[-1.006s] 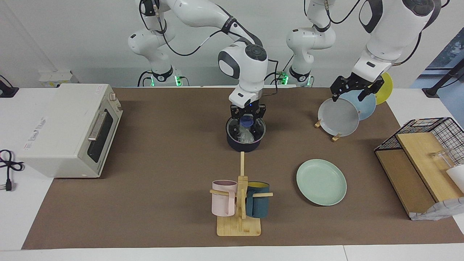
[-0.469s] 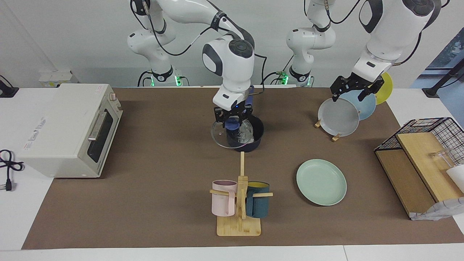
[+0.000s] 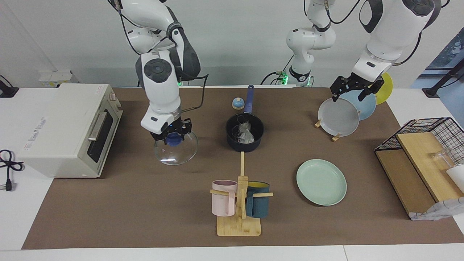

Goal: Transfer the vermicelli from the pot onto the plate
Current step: 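Lift the glass lid off the saucepan with the right gripper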

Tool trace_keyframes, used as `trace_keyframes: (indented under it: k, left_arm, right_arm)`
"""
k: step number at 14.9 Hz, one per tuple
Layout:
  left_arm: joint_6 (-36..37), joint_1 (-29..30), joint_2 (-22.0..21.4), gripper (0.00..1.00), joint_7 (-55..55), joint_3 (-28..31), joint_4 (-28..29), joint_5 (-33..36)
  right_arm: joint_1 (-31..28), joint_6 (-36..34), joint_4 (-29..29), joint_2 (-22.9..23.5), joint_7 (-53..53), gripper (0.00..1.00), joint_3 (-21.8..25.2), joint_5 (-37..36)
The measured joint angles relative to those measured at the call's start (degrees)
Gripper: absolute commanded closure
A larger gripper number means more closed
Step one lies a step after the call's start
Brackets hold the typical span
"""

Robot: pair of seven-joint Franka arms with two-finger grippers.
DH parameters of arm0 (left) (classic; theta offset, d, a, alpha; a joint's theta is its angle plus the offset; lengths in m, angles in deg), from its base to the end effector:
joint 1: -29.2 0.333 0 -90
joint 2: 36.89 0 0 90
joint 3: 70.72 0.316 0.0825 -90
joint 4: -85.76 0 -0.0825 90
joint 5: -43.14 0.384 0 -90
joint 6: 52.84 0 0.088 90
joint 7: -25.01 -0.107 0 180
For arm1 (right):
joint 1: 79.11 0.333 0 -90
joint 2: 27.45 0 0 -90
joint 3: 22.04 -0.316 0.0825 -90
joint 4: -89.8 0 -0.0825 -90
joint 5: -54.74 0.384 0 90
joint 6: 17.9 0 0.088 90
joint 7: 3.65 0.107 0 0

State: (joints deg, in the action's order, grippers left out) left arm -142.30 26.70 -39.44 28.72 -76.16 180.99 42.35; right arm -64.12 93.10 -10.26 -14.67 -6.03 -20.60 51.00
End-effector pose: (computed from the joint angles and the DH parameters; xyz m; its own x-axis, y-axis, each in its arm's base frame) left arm 0.5322 -0.0768 0.6049 0.9957 -0.0733 -0.0569 -0.0731 -0.9973 0.0059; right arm 0.6044 0.1421 0.4403 0.9542 0.2970 -0.0356 0.2988 -0.9521 0.0642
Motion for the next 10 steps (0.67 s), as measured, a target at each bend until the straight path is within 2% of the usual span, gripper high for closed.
trace_keyframes:
  k: [6,10]
  left_arm:
    - [0.0,0.0,0.0,0.00,0.0,0.0,0.0,0.0]
    - [-0.4,0.0,-0.1,0.00,0.0,-0.5,-0.1,0.0]
  right_arm:
    - [-4.5,16.2,-14.9,-2.4,-4.1,0.43,-0.1,0.0]
    - [-7.2,18.2,-17.5,-2.4,-6.2,0.43,-0.1,0.1]
